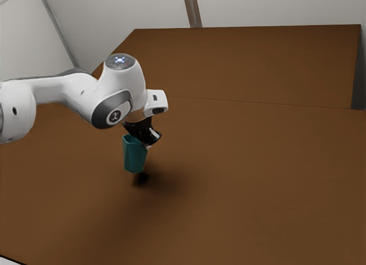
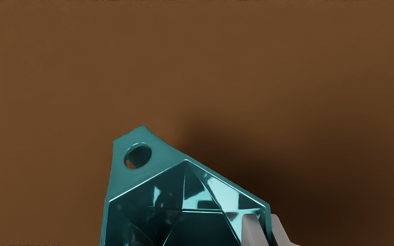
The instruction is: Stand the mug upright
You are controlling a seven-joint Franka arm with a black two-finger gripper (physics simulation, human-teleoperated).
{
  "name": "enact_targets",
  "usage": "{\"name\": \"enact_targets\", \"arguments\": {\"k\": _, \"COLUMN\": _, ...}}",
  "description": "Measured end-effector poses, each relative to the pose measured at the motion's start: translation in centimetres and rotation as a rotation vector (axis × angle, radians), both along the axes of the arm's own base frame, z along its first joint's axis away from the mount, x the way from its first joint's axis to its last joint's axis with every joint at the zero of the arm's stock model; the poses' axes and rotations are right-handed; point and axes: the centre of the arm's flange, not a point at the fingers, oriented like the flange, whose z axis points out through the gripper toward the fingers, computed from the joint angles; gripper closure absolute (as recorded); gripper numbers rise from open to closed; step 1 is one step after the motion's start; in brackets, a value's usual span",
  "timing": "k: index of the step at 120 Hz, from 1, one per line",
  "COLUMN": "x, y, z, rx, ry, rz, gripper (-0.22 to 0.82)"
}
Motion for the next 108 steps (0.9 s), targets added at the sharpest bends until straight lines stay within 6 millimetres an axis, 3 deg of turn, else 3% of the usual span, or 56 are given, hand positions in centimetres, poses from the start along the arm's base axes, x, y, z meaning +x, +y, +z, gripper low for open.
{"name": "enact_targets", "arguments": {"k": 40, "x": 1.2, "y": -0.4, "z": -0.8, "rx": 0.037, "ry": -0.079, "rz": 0.098, "gripper": 0.79}}
{"name": "enact_targets", "arguments": {"k": 81, "x": 0.3, "y": -0.7, "z": -1.3, "rx": -0.088, "ry": -0.03, "rz": 0.393, "gripper": 0.79}}
{"name": "enact_targets", "arguments": {"k": 108, "x": 0.0, "y": -1.1, "z": -1.6, "rx": -0.108, "ry": -0.015, "rz": 0.492, "gripper": 0.79}}
